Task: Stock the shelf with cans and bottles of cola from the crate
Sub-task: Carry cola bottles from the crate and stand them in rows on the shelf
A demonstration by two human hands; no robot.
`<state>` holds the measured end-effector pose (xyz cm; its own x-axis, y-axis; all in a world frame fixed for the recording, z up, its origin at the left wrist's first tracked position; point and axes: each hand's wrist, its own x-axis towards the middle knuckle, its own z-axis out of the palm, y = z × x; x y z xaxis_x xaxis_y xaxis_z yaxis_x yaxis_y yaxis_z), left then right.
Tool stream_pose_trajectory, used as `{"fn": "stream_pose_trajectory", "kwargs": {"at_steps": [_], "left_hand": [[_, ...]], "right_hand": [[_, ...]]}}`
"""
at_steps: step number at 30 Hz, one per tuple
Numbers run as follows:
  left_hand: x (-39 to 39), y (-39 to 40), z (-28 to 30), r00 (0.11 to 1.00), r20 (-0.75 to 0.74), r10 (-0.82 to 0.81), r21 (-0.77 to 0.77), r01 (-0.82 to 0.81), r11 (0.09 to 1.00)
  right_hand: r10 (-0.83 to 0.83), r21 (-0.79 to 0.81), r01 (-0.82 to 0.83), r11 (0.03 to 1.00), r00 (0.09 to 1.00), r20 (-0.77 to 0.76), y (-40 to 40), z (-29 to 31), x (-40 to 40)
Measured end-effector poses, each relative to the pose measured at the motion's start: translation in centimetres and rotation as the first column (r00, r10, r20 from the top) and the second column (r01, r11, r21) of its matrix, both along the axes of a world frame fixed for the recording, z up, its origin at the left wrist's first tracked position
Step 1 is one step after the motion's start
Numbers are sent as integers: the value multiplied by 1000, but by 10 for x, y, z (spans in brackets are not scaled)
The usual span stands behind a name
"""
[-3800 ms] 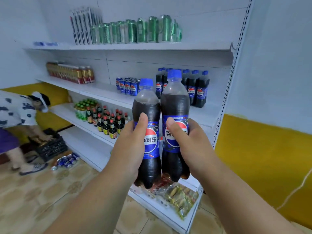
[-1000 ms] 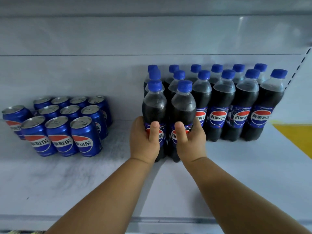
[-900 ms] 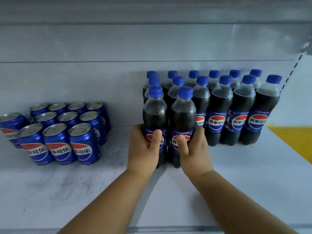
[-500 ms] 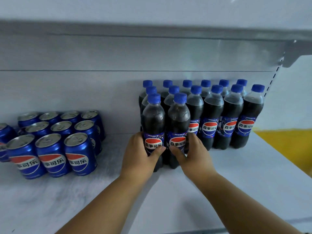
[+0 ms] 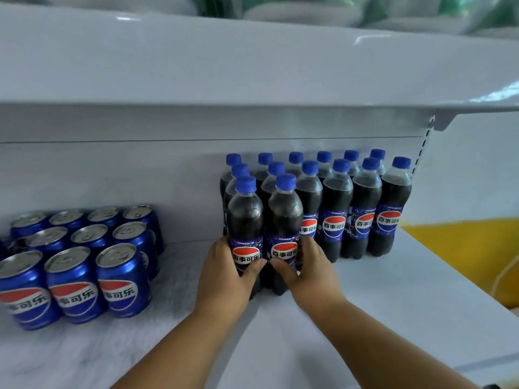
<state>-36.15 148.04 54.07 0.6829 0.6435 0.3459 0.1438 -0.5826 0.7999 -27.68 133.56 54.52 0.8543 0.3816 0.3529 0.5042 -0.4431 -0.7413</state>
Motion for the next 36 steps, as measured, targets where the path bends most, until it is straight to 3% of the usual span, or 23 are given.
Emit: {"fn": "stream_pose_trajectory", "kwargs": {"at_steps": [7, 9, 11, 14, 18, 23, 30, 36], "left_hand": [[-1, -12, 5, 998, -12, 55, -70, -56, 996], [-9, -32, 11, 990, 53, 134, -48, -132, 990], [-20, -56, 20, 960, 202, 196, 70, -213, 974], [-21, -84, 34, 921, 370, 122, 180, -199, 963], [-5, -115, 46, 896, 441, 45, 168, -131, 977], [9, -130, 44, 876, 468, 116, 210, -237, 949], [13, -242, 65, 807, 542, -236, 341, 46, 939], [25, -362, 68, 747, 532, -400, 376, 215, 901]], "right_hand": [[-2, -48, 1, 999, 1000, -27, 0, 6, -3], [-26, -21, 26, 999, 1000, -3, -3, 7, -9], [-52, 42, 50, 998, 998, 32, -12, 13, -21], [-108, 85, 101, 991, 991, 85, -38, 27, -30], [-218, 92, 208, 974, 969, 116, -95, 49, -35], [-319, 35, 317, 948, 943, 95, -167, 59, -39], [-390, -4, 394, 919, 912, 127, -257, 79, -54], [-491, -24, 498, 867, 861, 138, -371, 84, -65]]}}
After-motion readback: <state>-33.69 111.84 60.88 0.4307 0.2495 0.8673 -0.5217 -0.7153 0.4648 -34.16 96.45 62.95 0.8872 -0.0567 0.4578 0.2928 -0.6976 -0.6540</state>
